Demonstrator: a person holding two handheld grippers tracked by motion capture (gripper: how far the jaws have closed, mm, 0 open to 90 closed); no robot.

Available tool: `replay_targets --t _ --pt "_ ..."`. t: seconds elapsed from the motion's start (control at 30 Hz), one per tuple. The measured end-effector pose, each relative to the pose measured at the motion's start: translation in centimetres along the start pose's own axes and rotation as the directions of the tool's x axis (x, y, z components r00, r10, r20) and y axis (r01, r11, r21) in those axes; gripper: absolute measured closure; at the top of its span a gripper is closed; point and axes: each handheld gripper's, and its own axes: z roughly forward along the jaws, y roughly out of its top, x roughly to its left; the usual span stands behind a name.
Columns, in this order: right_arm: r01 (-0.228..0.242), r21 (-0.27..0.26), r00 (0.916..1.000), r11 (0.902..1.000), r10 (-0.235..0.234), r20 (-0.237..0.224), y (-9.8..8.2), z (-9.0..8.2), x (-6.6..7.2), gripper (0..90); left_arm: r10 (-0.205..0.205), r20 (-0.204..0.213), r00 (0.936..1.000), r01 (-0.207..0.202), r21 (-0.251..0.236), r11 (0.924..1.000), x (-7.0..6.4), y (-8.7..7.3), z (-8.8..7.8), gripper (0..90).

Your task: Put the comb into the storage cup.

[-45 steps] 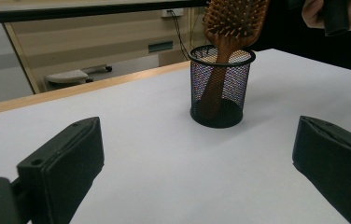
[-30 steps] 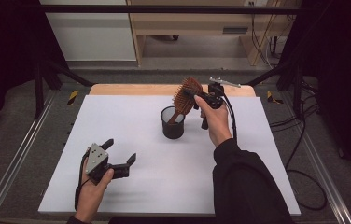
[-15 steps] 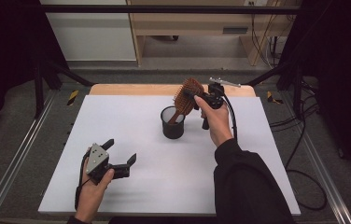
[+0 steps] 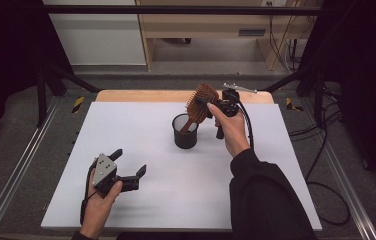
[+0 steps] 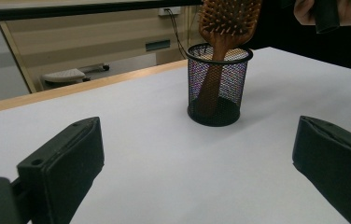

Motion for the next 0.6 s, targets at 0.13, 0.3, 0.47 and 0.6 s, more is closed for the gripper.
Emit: replay_targets --t 0.13,0.3,0.47,0.6 --pt "0.002 0.001 1.0000 1.0000 -0.002 0.006 0.02 -0.03 0.03 29.2 0.001 0.000 1.0000 -0.001 0.000 1.0000 -0.01 0.00 0.01 2.2" --pt "0.004 0.003 0.9999 1.0000 -0.004 0.012 0.01 -0.05 0.11 26.9 0.001 0.000 1.0000 -0.001 0.000 1.0000 -0.02 0.00 0.00 2.2" --pt "0.004 0.004 0.9999 1.0000 -0.004 0.011 0.01 -0.06 0.17 25.9 0.001 0.000 1.0000 -0.001 -0.001 1.0000 -0.02 0.01 -0.01 2.2" --pt "0.004 0.005 0.9999 1.0000 -0.004 0.011 0.01 -0.06 0.17 24.5 0.000 0.000 1.0000 0.000 -0.001 1.0000 0.01 0.01 -0.01 2.2"
